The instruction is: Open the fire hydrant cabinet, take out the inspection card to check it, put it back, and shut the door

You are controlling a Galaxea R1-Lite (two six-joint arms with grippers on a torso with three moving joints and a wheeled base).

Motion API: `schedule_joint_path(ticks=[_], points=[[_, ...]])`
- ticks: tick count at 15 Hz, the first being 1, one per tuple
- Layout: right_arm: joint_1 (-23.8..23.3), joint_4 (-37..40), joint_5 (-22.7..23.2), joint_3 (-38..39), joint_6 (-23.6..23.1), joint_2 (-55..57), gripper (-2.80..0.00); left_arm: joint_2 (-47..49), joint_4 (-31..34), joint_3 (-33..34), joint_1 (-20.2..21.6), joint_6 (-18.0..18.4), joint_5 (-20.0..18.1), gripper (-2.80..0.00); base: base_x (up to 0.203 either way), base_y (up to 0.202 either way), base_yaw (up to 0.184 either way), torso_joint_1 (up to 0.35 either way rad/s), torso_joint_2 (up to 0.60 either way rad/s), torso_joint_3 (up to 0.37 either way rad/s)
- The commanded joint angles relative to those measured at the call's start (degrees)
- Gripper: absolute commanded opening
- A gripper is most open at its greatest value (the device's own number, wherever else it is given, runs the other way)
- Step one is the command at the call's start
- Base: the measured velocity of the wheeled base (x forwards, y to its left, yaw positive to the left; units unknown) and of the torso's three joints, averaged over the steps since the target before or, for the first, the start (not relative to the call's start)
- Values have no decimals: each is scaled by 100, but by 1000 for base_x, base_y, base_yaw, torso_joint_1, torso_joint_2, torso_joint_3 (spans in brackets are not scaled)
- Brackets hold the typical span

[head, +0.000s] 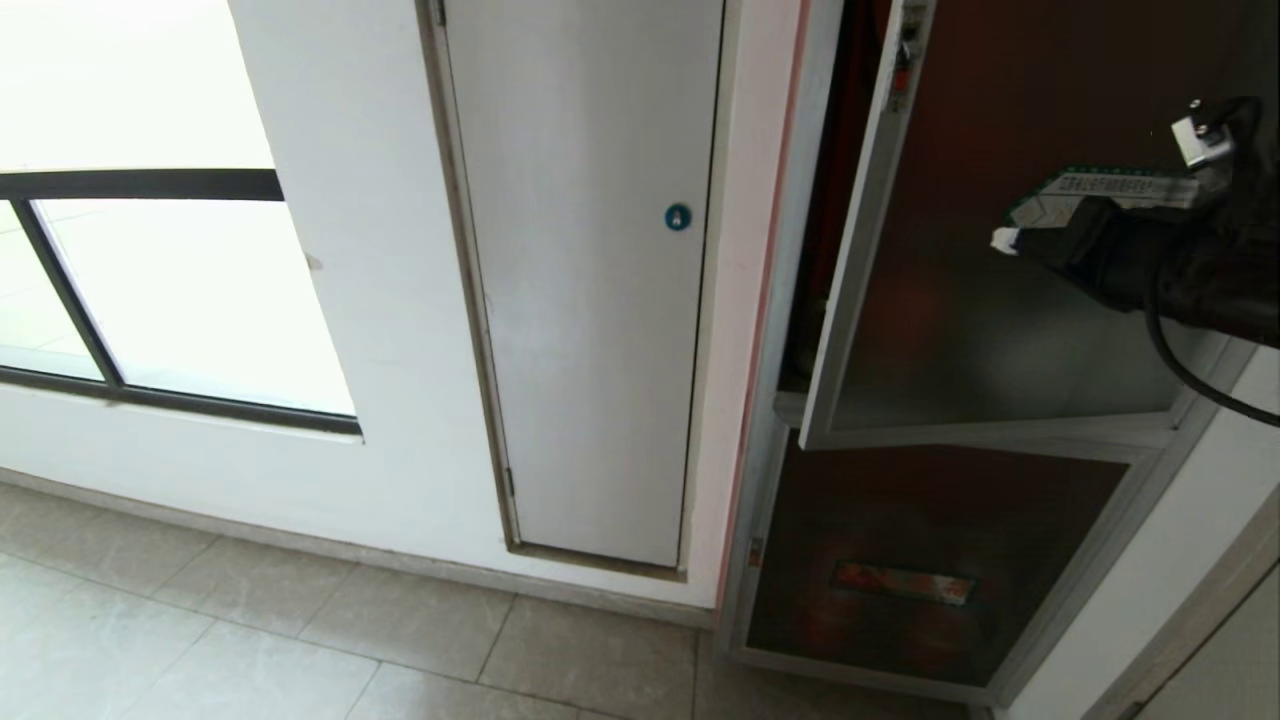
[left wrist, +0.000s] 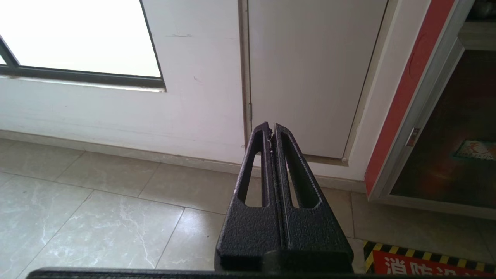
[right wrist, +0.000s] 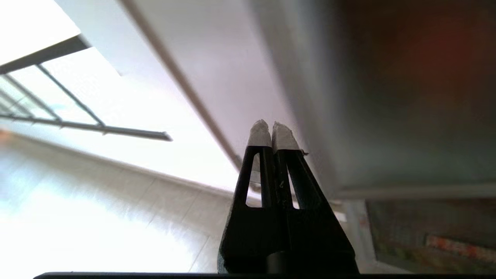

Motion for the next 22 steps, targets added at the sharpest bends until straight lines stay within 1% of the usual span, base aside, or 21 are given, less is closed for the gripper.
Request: schedule_joint_path(ticks=[1, 3, 6, 8, 9, 12, 13, 14, 15, 16, 17, 19, 22], points=[[263, 185, 16, 602, 11, -1380, -280, 7, -3, 35, 0, 1, -2, -280, 0, 0, 0, 0, 0, 0], [534, 705, 21, 894, 5, -2215, -280, 7, -3, 35, 0, 1, -2, -280, 0, 0, 0, 0, 0, 0], [1060, 1625, 23, 1194, -1, -3346, -280, 7, -3, 35, 0, 1, -2, -280, 0, 0, 0, 0, 0, 0], [1191, 2111, -40, 1426, 12, -4070, -280, 7, -3, 37, 0, 1, -2, -280, 0, 0, 0, 0, 0, 0], [1212, 2270, -189, 1590, 14, -4481, -280, 7, -3, 35, 0, 1, -2, -280, 0, 0, 0, 0, 0, 0], [1227, 2459, -1053, 2181, 6, -5754, -280, 7, -3, 35, 0, 1, -2, -280, 0, 0, 0, 0, 0, 0], [1195, 2488, -1458, 2394, 1, -6120, -280, 7, -3, 35, 0, 1, -2, -280, 0, 0, 0, 0, 0, 0], [1137, 2507, -1991, 2529, -3, -6369, -280, 7, -3, 35, 0, 1, -2, -280, 0, 0, 0, 0, 0, 0], [993, 2513, -2355, 2605, -9, -6530, -280, 7, -3, 35, 0, 1, -2, -280, 0, 0, 0, 0, 0, 0], [810, 2507, -2472, 2680, -25, -6660, -280, 7, -3, 35, 0, 1, -2, -280, 0, 0, 0, 0, 0, 0], [750, 2530, -2438, 2728, -76, -6859, -280, 7, -3, 43, 0, 1, -2, -280, 0, 0, 0, 0, 0, 0], [641, 2553, -2146, 2957, -293, -7329, -280, 7, -3, 35, 0, 1, -2, -280, 0, 0, 0, 3, 1, 21], [537, 2546, -2024, 3536, -790, -7951, -280, 7, -3, 35, 0, 1, -2, -280, 0, 0, 0, 0, 0, 0]])
